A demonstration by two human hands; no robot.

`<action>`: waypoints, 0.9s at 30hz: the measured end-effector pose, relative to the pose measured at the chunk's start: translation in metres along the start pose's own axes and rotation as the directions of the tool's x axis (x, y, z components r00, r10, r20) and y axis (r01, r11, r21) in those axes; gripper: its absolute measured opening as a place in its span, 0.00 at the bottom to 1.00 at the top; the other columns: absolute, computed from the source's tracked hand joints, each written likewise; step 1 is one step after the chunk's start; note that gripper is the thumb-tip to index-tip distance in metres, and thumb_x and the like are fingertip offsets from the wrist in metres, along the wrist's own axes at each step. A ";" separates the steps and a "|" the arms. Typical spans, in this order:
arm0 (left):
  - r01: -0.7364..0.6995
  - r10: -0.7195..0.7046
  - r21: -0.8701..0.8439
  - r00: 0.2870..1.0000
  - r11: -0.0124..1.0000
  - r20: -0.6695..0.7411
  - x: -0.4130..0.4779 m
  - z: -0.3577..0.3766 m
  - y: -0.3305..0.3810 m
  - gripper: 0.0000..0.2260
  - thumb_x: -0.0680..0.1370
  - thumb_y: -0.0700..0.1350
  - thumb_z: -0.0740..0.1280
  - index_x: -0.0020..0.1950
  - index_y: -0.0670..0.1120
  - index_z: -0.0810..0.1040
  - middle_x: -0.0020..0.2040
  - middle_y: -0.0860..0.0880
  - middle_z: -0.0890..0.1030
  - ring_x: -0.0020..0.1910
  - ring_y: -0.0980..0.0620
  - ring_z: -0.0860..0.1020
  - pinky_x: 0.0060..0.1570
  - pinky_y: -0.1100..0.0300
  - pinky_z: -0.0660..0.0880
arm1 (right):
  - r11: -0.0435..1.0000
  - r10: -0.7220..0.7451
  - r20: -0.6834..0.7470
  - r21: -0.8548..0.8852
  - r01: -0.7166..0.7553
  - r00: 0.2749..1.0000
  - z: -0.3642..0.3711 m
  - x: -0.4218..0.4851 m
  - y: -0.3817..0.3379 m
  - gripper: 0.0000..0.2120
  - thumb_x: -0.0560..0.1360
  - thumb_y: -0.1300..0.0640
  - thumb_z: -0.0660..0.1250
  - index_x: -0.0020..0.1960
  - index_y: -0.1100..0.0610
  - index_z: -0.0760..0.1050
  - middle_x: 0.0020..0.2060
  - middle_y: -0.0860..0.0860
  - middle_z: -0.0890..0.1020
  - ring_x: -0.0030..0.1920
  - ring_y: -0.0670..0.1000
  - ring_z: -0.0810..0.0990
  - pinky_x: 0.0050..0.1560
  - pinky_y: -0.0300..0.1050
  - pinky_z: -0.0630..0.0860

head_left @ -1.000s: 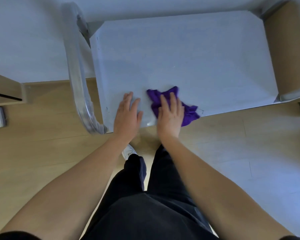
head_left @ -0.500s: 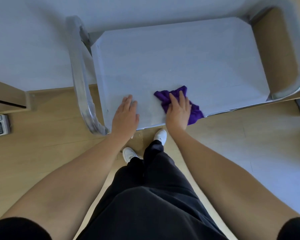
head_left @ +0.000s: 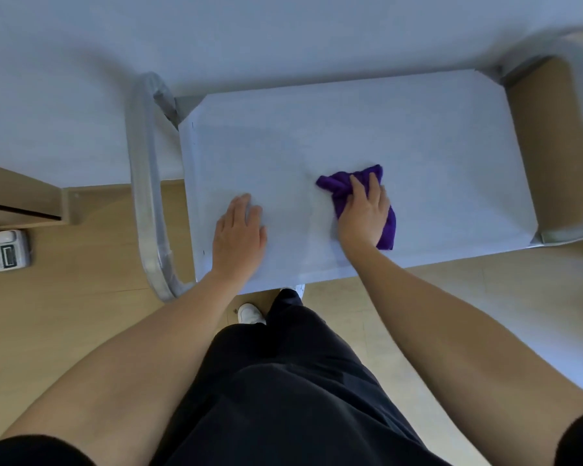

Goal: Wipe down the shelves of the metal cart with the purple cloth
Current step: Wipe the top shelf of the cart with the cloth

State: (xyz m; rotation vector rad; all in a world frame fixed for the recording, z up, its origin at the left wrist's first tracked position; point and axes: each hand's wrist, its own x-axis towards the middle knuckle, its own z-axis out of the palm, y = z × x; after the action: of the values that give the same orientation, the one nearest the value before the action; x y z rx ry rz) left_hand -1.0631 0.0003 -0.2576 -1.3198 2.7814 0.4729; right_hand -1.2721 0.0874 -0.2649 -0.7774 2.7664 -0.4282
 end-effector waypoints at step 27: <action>-0.050 0.048 -0.009 0.984 0.999 -0.170 0.033 0.023 -0.024 0.20 0.82 0.46 0.57 0.71 0.40 0.69 0.76 0.41 0.65 0.77 0.43 0.61 0.74 0.46 0.61 | 0.827 -0.540 0.077 -0.139 0.545 0.838 0.041 0.021 -0.102 0.21 0.75 0.55 0.65 0.69 0.52 0.71 0.72 0.53 0.69 0.70 0.62 0.67 0.62 0.57 0.71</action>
State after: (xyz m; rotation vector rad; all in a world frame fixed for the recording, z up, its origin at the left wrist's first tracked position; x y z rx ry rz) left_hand -1.0682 -0.0322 -0.2903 -1.3584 2.9590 0.3995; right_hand -1.2298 -0.0162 -0.2719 -1.6104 2.5254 -0.2868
